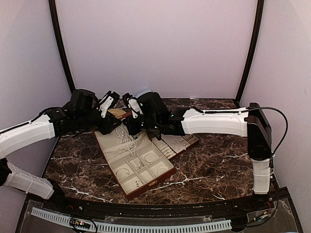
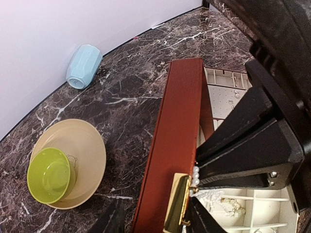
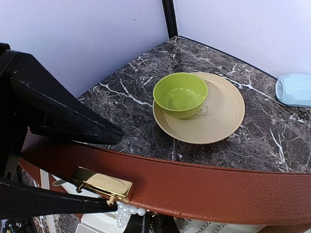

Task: Organize the mixed jewelry
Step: Hang the necklace on the necklace hanger, then adjust the necklace on the necklace hanger.

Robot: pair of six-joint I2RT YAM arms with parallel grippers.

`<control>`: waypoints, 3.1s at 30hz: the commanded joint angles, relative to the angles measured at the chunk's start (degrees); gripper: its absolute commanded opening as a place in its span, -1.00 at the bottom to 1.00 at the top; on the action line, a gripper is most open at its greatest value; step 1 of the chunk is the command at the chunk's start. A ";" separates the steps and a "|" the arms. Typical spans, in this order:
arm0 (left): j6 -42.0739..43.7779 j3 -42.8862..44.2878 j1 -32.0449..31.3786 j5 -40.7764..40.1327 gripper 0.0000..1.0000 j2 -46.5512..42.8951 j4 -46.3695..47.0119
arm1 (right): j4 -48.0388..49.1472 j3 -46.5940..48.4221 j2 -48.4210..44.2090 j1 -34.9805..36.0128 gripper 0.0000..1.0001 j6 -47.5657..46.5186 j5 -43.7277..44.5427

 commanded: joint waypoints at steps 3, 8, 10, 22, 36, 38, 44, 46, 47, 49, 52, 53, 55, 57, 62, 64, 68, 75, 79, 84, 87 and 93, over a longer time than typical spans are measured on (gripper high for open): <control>-0.09 -2.71 -0.27 4.45 -0.10 -1.42 -1.03 | -0.20 1.56 0.27 0.51 -1.00 1.34 1.02; -0.01 -2.91 -0.27 4.17 -0.11 -1.81 -1.28 | -1.46 1.80 0.61 0.51 -1.00 1.64 -0.19; 0.00 -2.92 -0.24 4.06 -0.10 -1.86 -1.20 | -2.12 1.87 0.71 0.47 -1.00 1.84 -0.44; 0.33 -2.92 -0.26 3.78 -0.08 -2.31 -1.11 | -2.85 1.90 -1.08 0.51 -0.65 2.52 -0.36; 0.49 -3.32 -0.27 3.33 -0.09 -2.66 -1.00 | -2.16 1.35 -4.07 0.34 -0.39 2.33 -0.89; 0.52 -3.54 -0.25 3.16 -0.08 -2.82 -0.64 | -0.61 0.02 -5.45 0.03 -0.31 2.91 -2.95; 0.90 -3.72 -0.26 3.80 -0.14 -2.49 -0.94 | 2.53 -4.75 -9.38 -1.11 -0.30 3.29 -4.45; 1.22 -3.90 -0.24 3.90 -0.17 -2.64 -0.84 | 2.63 -5.92 -9.72 -1.33 -0.38 2.89 -4.45; 1.45 -4.12 -0.25 3.96 -0.20 -2.87 -0.67 | 2.59 -6.34 -9.63 -1.33 -0.43 2.79 -5.85; 1.82 -4.27 -0.27 4.08 -0.25 -3.11 -0.45 | 2.68 -7.11 -9.27 -1.31 -0.55 3.01 -7.24; 2.17 -4.27 -0.20 4.19 -0.29 -2.82 -0.92 | 2.85 -8.13 -8.30 -1.20 -0.67 4.21 -9.51; 2.26 -4.32 -0.24 4.30 -0.31 -2.68 -0.97 | 2.89 -8.35 -7.94 -1.12 -0.71 4.61 -9.91; 2.40 -4.37 -0.21 4.46 -0.33 -2.66 -1.13 | 3.95 -8.69 -7.36 -0.94 -0.76 5.14 -10.26; 2.61 -4.60 -0.24 4.45 -0.36 -2.75 -0.91 | 4.69 -8.77 -6.84 -0.83 -0.83 5.68 -10.64; 3.40 -4.81 -0.25 4.65 -0.40 -2.90 -0.85 | 5.44 -7.91 -5.11 -0.64 -0.91 6.42 -10.06; 3.85 -4.98 -0.27 4.85 -0.41 -2.91 -0.81 | 4.69 -6.88 -4.11 -0.63 -0.95 6.30 -9.63; 4.53 -5.25 -0.24 5.56 -0.43 -2.98 -0.56 | 5.25 -6.21 -3.01 -0.63 -0.99 6.57 -10.21; 4.98 -5.59 -0.22 6.31 -0.45 -3.19 0.01 | 5.71 -4.70 -1.72 -0.64 -1.00 7.11 -9.40; 5.45 -5.80 -0.22 6.34 -0.47 -3.41 0.03 | 6.00 -3.78 -1.05 -0.66 -1.00 7.45 -9.46; 5.75 -6.23 -0.25 6.49 -0.48 -3.82 0.34 | 5.74 -2.41 0.11 -0.80 -1.00 7.43 -9.06; 5.87 -6.46 -0.25 6.64 -0.48 -4.00 0.63 | 5.10 -1.49 1.24 -0.83 -1.00 7.56 -9.01; 6.78 -7.11 -0.27 8.29 -0.54 -4.39 0.81 | 6.36 -1.25 1.49 -0.81 -1.00 8.30 -9.64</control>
